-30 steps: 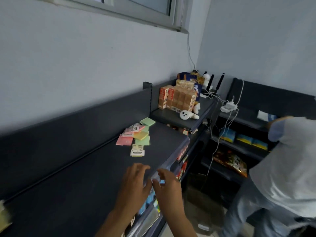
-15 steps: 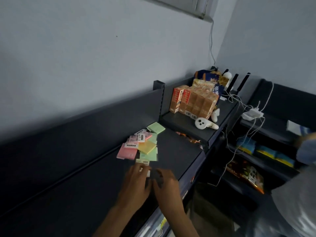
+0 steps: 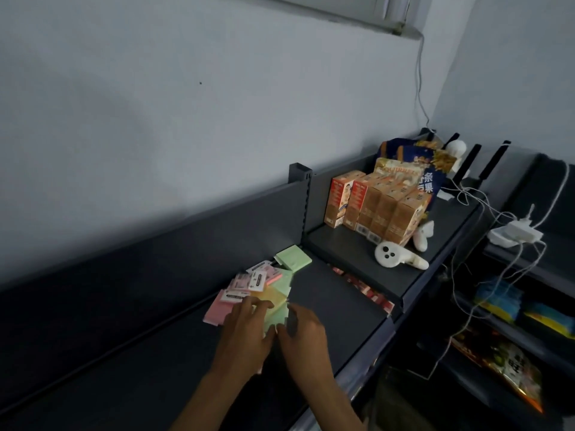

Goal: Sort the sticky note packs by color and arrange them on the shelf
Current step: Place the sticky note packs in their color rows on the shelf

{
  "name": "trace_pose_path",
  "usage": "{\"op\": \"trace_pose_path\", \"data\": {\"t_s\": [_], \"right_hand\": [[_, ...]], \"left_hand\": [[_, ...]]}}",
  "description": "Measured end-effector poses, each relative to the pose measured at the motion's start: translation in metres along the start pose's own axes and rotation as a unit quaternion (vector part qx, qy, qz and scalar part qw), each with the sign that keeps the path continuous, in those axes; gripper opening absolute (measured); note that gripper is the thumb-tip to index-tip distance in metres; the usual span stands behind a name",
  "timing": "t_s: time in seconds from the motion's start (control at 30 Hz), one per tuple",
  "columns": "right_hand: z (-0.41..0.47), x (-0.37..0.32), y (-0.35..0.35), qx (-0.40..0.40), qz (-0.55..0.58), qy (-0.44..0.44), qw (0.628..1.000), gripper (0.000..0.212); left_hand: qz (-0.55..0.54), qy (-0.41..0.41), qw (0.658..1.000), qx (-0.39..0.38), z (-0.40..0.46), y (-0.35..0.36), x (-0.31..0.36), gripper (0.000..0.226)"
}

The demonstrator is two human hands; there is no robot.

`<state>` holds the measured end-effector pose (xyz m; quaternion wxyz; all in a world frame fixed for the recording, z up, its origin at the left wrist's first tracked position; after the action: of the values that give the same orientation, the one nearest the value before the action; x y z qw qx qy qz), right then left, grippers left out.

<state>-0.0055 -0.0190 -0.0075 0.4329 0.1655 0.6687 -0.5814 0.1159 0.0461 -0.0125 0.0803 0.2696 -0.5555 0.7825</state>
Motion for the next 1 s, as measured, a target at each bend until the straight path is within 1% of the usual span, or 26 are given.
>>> {"op": "trace_pose_path", "data": {"t_s": [0.03, 0.1, 0.13, 0.17, 0.23, 0.33, 0.37, 0.4, 0.47, 0.53, 0.6, 0.67, 0.73, 0.8, 0.83, 0.87, 0.9, 0.97, 1.0], "right_hand": [[0.011, 0.000, -0.001, 0.000, 0.011, 0.010, 1.000, 0.035], [0.036, 0.005, 0.005, 0.002, 0.028, 0.037, 0.999, 0.018], [0.048, 0.007, 0.009, -0.008, 0.031, 0.055, 0.998, 0.012], [0.056, 0.009, 0.014, -0.024, 0.026, 0.076, 0.996, 0.014], [0.070, 0.017, 0.026, -0.042, 0.011, 0.101, 0.994, 0.023], [0.082, 0.021, 0.036, -0.041, 0.011, 0.107, 0.993, 0.032], [0.085, 0.020, 0.034, -0.051, 0.013, 0.109, 0.993, 0.030], [0.087, 0.019, 0.031, -0.064, 0.023, 0.111, 0.992, 0.025], [0.092, 0.019, 0.023, -0.095, 0.058, 0.120, 0.986, 0.011], [0.095, 0.019, 0.011, -0.115, 0.103, 0.127, 0.980, 0.006], [0.094, 0.015, -0.007, -0.113, 0.158, 0.110, 0.975, 0.008], [0.089, 0.006, -0.032, -0.084, 0.220, 0.067, 0.970, 0.014], [0.084, -0.004, -0.058, -0.075, 0.260, -0.008, 0.963, 0.017], [0.082, -0.010, -0.075, -0.102, 0.244, -0.098, 0.959, 0.015], [0.083, -0.010, -0.080, -0.124, 0.227, -0.128, 0.958, 0.013], [0.085, -0.007, -0.083, -0.145, 0.218, -0.142, 0.955, 0.014], [0.088, -0.003, -0.087, -0.161, 0.223, -0.144, 0.951, 0.017], [0.092, 0.006, -0.094, -0.175, 0.249, -0.129, 0.944, 0.022], [0.095, 0.012, -0.097, -0.174, 0.253, -0.127, 0.943, 0.021]], "left_hand": [[-0.001, -0.018, 1.000, -0.011, 0.004, 0.001, 0.001, 0.042], [0.000, -0.042, 0.999, -0.031, 0.010, 0.005, 0.000, 0.042], [-0.001, -0.046, 0.998, -0.034, 0.010, 0.007, 0.000, 0.043], [-0.002, -0.048, 0.998, -0.036, 0.010, 0.007, 0.001, 0.043], [0.003, -0.045, 0.999, -0.027, 0.008, 0.008, 0.005, 0.041], [-0.002, -0.061, 0.998, -0.024, 0.010, 0.009, 0.011, 0.030], [0.004, -0.071, 0.997, -0.026, 0.012, 0.010, 0.011, 0.026], [0.014, -0.084, 0.996, -0.029, 0.015, 0.011, 0.010, 0.022], [0.027, -0.116, 0.993, -0.026, 0.022, 0.009, 0.011, 0.022], [0.015, -0.125, 0.992, -0.007, 0.030, 0.007, 0.019, 0.023], [-0.013, -0.125, 0.992, 0.019, 0.037, 0.006, 0.032, 0.023], [-0.080, -0.145, 0.984, 0.063, 0.043, 0.006, 0.046, 0.027], [-0.199, -0.162, 0.961, 0.100, 0.051, 0.002, 0.070, 0.033], [-0.354, -0.190, 0.908, 0.122, 0.059, -0.002, 0.092, 0.040], [-0.409, -0.209, 0.879, 0.130, 0.063, -0.003, 0.099, 0.042], [-0.440, -0.222, 0.858, 0.141, 0.066, -0.004, 0.103, 0.041], [-0.454, -0.230, 0.848, 0.152, 0.069, -0.003, 0.104, 0.038], [-0.472, -0.244, 0.829, 0.172, 0.071, 0.001, 0.102, 0.034], [-0.488, -0.258, 0.813, 0.186, 0.072, 0.003, 0.101, 0.034]]}}
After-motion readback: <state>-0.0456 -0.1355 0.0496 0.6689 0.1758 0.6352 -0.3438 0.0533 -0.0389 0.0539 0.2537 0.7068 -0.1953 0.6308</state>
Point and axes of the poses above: each hand's wrist, its own z-axis towards the middle knuckle, its own y-axis out of the palm, x = y × z, the point moved 1 cm from there along z, towards the middle knuckle, and after that the axes turned 6 degrees about y, right-handed, at the moved point
